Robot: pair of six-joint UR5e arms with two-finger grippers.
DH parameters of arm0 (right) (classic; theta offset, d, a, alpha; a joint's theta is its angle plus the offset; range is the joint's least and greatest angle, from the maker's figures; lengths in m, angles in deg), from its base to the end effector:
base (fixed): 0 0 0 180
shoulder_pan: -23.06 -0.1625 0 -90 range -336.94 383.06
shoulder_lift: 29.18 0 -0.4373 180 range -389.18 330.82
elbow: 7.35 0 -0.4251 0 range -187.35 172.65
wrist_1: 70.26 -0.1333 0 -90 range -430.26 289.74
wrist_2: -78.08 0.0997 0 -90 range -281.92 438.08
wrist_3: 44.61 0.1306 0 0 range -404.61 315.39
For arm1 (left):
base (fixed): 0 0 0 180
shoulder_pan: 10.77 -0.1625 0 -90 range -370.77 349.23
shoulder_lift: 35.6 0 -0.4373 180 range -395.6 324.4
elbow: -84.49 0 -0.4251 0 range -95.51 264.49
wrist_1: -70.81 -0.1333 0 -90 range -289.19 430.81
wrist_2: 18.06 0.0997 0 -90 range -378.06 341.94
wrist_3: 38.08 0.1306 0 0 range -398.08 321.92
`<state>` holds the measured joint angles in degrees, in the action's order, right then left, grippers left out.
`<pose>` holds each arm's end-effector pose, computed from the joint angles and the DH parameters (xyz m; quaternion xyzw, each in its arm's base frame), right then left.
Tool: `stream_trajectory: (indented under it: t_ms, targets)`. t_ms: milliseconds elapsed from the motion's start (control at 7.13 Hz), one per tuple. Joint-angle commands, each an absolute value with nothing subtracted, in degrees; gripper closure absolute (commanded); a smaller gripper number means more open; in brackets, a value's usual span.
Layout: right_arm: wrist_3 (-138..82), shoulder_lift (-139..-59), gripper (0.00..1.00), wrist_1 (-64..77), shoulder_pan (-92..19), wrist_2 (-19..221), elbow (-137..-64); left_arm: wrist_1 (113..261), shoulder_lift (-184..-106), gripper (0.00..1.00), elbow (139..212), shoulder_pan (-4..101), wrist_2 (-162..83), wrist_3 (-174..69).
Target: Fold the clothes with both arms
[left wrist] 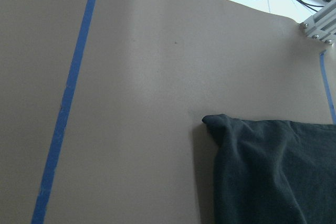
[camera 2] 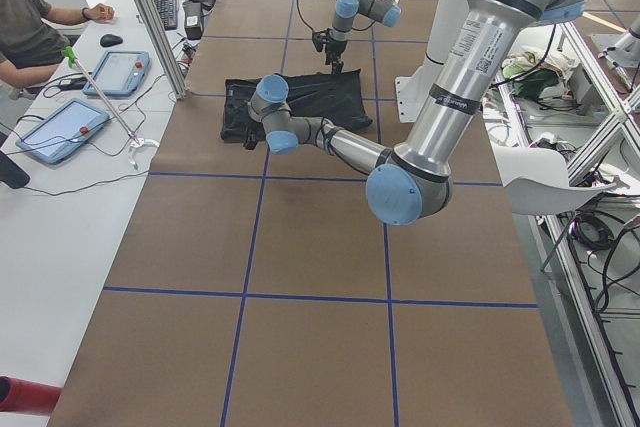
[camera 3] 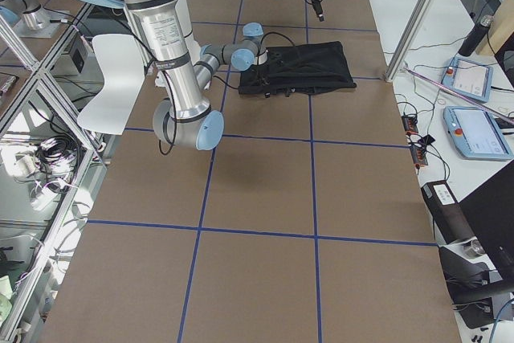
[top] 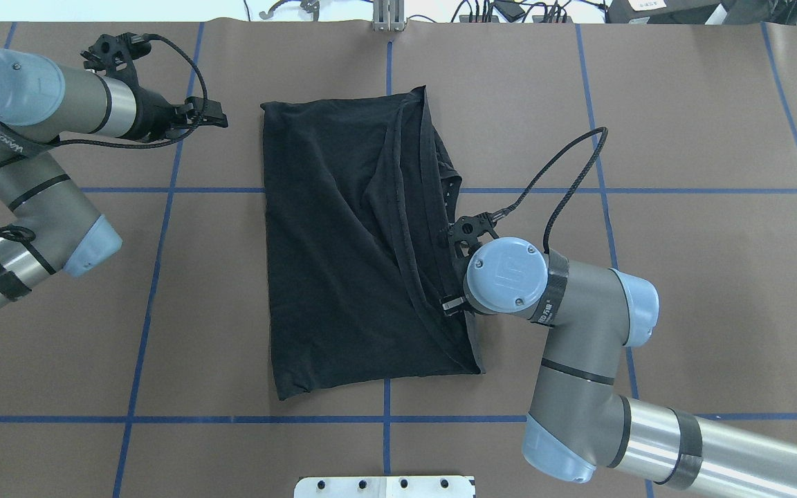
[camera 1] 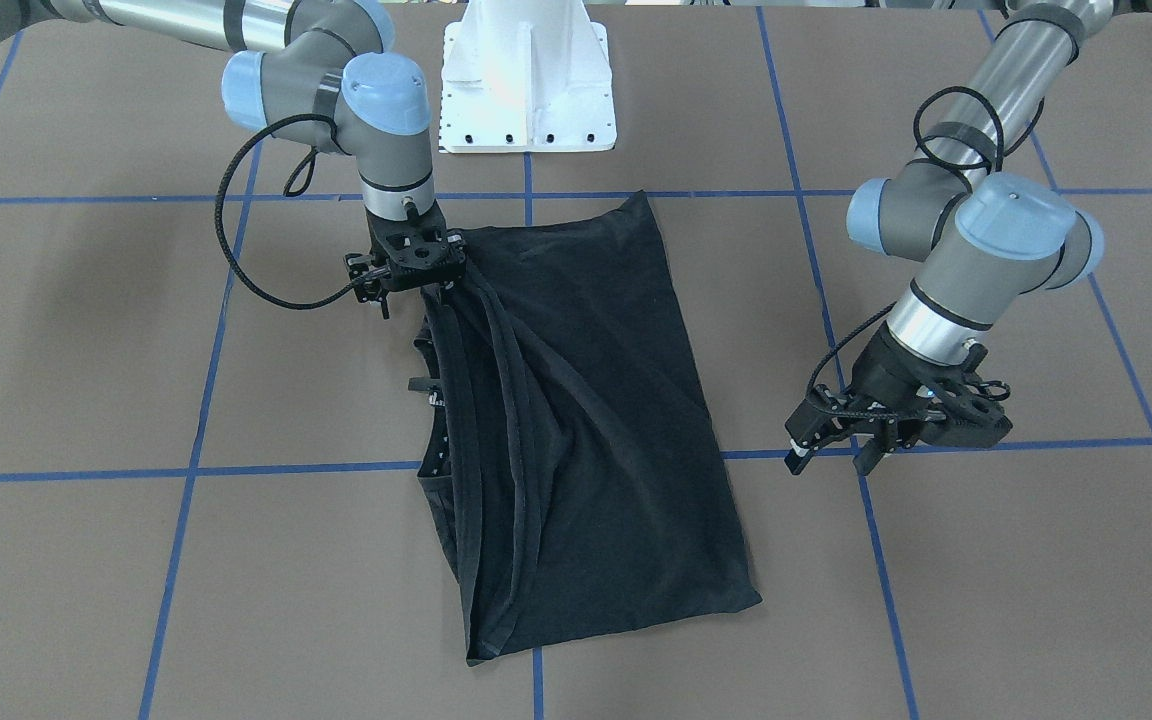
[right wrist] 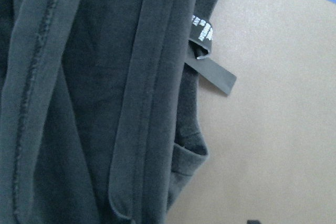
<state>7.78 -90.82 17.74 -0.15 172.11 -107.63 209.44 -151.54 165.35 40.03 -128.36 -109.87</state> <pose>-0.5947 -0.3901 0.3158 0.1472 -0.3160 -0.1296 0.9283 0.4065 -0.6377 0.3931 0.1792 0.5224 -0.1410 0.8217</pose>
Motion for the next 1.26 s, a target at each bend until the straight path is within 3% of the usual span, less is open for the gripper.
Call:
stream_trajectory:
  t_ms: [0,561,841,1121]
  targets:
    - [6.03,-93.24,0.22,17.71,-1.02,172.3,-109.38,209.51,-151.7,0.0,165.35,39.94,-128.37,-110.84]
    - [5.14,-103.17,0.22,17.8,-1.11,172.39,-120.35,209.33,-151.79,0.0,165.35,39.94,-128.37,-110.85]
    - [5.4,-99.43,0.21,17.89,-0.5,173.0,-119.95,209.42,-151.88,0.0,165.35,39.94,-128.37,-110.76]
    - [5.93,-90.49,0.21,17.8,-1.89,172.3,-114.53,209.42,-151.88,0.0,165.35,39.77,-128.37,-110.76]
